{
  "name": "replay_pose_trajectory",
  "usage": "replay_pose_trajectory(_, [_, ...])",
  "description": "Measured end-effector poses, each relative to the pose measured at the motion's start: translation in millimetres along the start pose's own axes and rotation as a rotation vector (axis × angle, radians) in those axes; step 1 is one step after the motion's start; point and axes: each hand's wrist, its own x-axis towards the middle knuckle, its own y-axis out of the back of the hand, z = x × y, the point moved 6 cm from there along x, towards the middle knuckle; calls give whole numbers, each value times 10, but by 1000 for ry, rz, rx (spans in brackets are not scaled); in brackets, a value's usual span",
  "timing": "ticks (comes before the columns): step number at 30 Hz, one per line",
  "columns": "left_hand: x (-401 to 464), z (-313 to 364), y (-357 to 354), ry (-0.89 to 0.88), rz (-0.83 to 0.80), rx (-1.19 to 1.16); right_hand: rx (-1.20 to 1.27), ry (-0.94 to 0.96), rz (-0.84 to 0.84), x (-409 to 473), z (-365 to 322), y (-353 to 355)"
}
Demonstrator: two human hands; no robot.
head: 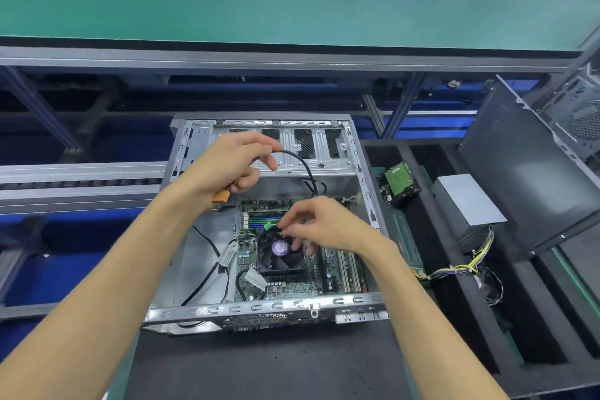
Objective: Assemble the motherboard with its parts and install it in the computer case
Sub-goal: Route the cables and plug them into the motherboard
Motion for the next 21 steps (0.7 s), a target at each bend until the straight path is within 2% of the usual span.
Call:
replay_pose_trajectory(3, [-2, -74, -63, 30, 10, -38, 45, 5, 132, -16, -27, 138])
replay_pose_trajectory(6, [6, -117, -163, 45, 2, -98, 148, 60, 196, -44, -101, 235])
replay_pose_trajectory(8, [6, -126, -260, 39, -32, -116, 231, 88, 169, -67, -159, 223])
replay_pose_trajectory(13, [-23, -131, -547, 44, -82, -306, 397, 163, -72, -139, -336, 24])
replay_pose_trajectory(18, [-24, -129, -646, 100, -78, -548, 366, 178, -20, -103, -341, 28])
replay_pose_trajectory(21, [-23, -128, -622, 99, -104, -570, 422, 195, -17, -96, -312, 41])
